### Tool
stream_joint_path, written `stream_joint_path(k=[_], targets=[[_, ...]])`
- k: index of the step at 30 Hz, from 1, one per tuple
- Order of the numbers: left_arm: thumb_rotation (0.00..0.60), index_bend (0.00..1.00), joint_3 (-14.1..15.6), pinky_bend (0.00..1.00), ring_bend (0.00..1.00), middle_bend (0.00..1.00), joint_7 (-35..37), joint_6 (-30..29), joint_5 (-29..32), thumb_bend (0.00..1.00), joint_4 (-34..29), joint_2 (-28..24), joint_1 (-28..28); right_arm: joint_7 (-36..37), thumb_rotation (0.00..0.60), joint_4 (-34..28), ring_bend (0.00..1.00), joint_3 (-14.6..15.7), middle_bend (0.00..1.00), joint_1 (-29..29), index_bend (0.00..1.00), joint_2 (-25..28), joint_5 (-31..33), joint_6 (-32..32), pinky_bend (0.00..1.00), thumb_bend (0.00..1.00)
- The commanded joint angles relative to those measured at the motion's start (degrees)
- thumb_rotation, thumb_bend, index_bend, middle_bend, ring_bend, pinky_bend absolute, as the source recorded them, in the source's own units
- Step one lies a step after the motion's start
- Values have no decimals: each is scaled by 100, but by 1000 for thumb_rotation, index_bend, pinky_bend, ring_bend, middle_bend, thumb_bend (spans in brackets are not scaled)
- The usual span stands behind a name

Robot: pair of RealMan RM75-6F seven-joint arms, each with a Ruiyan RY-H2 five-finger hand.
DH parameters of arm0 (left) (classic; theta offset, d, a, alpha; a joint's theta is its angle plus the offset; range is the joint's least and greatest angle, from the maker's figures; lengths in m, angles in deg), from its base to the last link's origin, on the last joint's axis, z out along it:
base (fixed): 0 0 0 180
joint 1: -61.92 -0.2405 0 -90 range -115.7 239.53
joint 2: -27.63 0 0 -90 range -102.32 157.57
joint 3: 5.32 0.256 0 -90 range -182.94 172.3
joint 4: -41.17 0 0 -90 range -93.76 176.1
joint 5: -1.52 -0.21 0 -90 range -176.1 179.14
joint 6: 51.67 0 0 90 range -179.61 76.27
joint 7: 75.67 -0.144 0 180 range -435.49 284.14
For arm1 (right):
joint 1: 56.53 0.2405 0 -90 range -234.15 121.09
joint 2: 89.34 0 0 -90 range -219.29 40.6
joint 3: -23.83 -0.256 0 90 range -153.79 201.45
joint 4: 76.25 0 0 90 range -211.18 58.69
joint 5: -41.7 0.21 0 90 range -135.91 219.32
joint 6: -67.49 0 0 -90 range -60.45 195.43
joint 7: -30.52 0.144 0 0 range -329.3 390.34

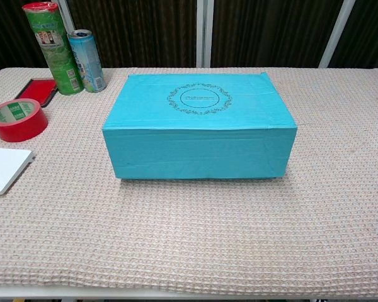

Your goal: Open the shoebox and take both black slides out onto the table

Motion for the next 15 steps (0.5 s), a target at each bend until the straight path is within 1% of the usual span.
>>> stream_joint_path(k=[1,6,9,13,15], targets=[[600,207,13,241,115,164,-3,36,18,60,-1,-9,0,-11,600,-9,0,-7,0,24,0,-5,1,40,0,66],[600,207,32,241,115,164,-37,52,18,60,-57,-10,-5,43,600,34,0,-14,0,70,0,3,-24,81,0,66],[600,207,36,241,115,164,-77,72,18,60,-103,-35,4,27,600,68,0,-56,0,219,0,19,-69,237,0,65],[600,207,26,241,115,164,-111,76,15,60,-175,-61,17,-274,600,186,0,-296,0,725,0,-18,-20,796,0,66],[600,207,35,241,115,164,-135,93,30,60,-212,-72,14,-425,600,247,0,-448,0,1132,0,-93,45,1301,0,68]])
